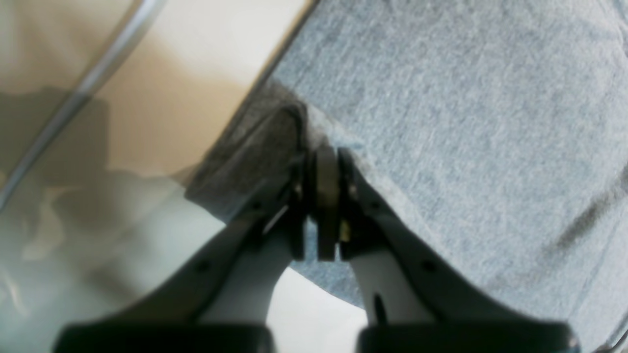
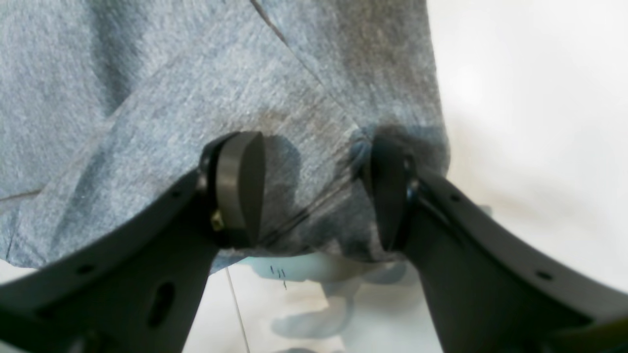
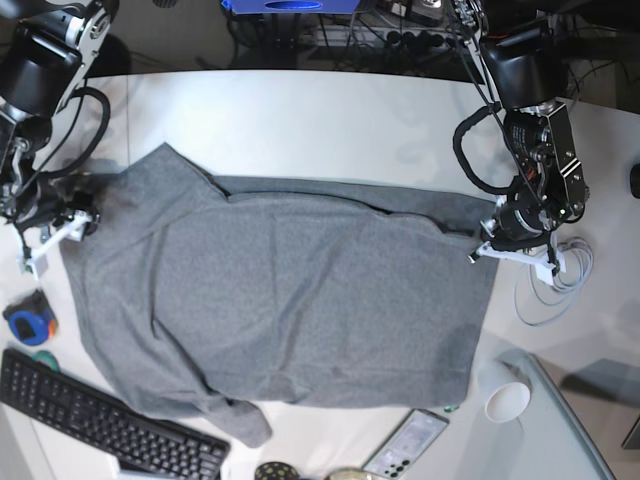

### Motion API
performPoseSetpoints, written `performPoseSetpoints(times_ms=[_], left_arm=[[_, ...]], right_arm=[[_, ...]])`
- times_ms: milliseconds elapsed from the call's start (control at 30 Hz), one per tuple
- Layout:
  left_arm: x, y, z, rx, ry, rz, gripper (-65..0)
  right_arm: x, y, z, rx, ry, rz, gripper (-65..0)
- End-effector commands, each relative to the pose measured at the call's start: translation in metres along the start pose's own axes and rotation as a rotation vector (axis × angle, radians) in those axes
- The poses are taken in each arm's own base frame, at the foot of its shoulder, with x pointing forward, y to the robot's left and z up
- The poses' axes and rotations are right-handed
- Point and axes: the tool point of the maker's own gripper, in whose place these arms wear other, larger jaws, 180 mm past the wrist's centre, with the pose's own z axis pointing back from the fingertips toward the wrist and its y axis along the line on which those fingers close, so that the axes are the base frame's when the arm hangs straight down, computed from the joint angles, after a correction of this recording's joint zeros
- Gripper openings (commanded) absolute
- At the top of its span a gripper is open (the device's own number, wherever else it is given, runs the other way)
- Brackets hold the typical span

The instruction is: Layout the t-shirt on the table in an organized manner, then fold the t-shirt properly

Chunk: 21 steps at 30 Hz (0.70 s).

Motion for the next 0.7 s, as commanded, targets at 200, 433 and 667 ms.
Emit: performPoseSetpoints(times_ms=[200, 433, 667], left_arm=[[0.0183, -0.0042, 0.0037, -0.011, -0.048, -0.007, -65.0], [0.0185, -0.0038, 0.0038, -0.01, -0.048, -0.005, -65.0], [0.013, 0.0003, 0.0037, -0.003, -0.038, -0.005, -65.0]], right_arm=[[0.0191, -0.0021, 0.0052, -0.004, -0.053, 0.002, -32.9], [0.0194, -0.0021, 0.0053, -0.004, -0.055, 0.002, -32.9], [0.02, -0.0022, 0.0052, -0.004, -0.055, 0.004, -32.9]])
